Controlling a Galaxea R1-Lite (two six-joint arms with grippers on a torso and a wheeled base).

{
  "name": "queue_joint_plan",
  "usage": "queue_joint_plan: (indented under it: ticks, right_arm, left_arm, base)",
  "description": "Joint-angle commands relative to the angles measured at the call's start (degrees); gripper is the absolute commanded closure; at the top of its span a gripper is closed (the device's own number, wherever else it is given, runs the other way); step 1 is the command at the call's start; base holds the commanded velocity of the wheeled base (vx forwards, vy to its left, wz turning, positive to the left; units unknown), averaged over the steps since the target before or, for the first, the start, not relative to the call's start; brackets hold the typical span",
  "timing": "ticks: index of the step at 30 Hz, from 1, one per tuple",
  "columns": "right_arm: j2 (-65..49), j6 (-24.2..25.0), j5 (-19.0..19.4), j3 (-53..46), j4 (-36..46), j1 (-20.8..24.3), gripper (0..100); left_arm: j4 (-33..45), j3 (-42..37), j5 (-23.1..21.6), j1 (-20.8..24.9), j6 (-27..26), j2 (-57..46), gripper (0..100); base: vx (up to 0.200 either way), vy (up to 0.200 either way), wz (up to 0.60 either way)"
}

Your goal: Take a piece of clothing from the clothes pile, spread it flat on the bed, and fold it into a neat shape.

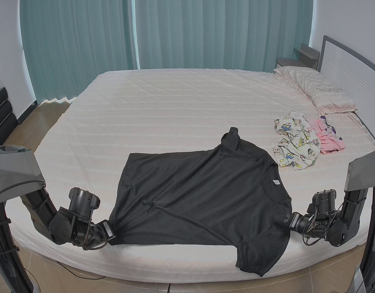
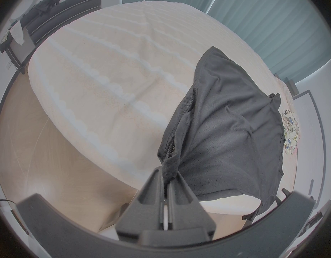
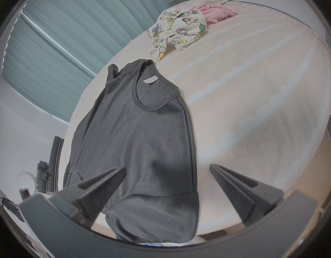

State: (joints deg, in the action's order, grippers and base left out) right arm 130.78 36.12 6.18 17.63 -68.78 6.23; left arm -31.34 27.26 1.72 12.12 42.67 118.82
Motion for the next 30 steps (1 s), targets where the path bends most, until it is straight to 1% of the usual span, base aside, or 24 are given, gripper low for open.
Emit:
queue_joint_plan:
  ticks: [1,5,12,15,16,18,21,23,24,28,30]
  right_arm:
    - [3.3,0.0,0.1,3.3,0.1,0.0,100]
    - [5.3,-0.3,0.0,6.1,0.1,-0.1,100]
    - [5.4,-0.3,0.0,14.2,-0.1,-3.8,100]
    - [5.4,-0.9,0.1,16.6,-0.1,-4.3,100]
    - [5.5,-2.3,0.3,18.8,0.2,-4.8,100]
    - [5.6,-4.4,1.9,20.3,0.6,-5.3,100]
    - [5.6,-7.1,5.6,21.5,2.1,-5.4,100]
    - [5.9,-7.7,6.4,22.7,4.2,-5.0,100]
    - [6.2,-7.7,6.5,23.8,5.1,-4.8,0]
    - [7.6,-7.4,6.3,25.4,6.0,-5.3,0]
    - [7.5,-7.1,6.2,24.9,5.8,-6.6,0]
  left_arm:
    - [-0.1,0.2,-0.5,-0.1,0.1,0.3,100]
    - [-0.7,-0.2,-1.5,-0.2,0.2,0.3,100]
    - [-1.0,-0.3,-1.6,-0.2,0.2,0.7,100]
    - [-1.2,-0.3,-1.6,-0.1,0.3,0.8,100]
    - [-1.7,-0.3,-1.5,0.0,0.5,1.3,100]
    - [-2.5,-0.4,-1.5,0.2,1.0,1.9,100]
    - [-3.7,-0.5,-1.5,0.4,1.5,2.5,100]
    - [-4.6,-0.7,-1.5,0.5,1.5,2.8,100]
    - [-4.8,-0.6,-1.5,0.5,1.6,2.9,100]
    - [-5.5,-0.6,-1.5,0.5,1.9,3.3,100]
    - [-5.5,-0.6,-1.5,0.5,2.2,3.3,100]
  base:
    - [0.000,0.000,0.00]
    - [0.000,0.000,0.00]
    - [0.000,0.000,0.00]
    - [0.000,0.000,0.00]
    - [0.000,0.000,0.00]
    - [0.000,0.000,0.00]
    - [0.000,0.000,0.00]
    - [0.000,0.000,0.00]
    - [0.000,0.000,0.00]
    - [0.000,0.000,0.00]
    - [0.000,0.000,0.00]
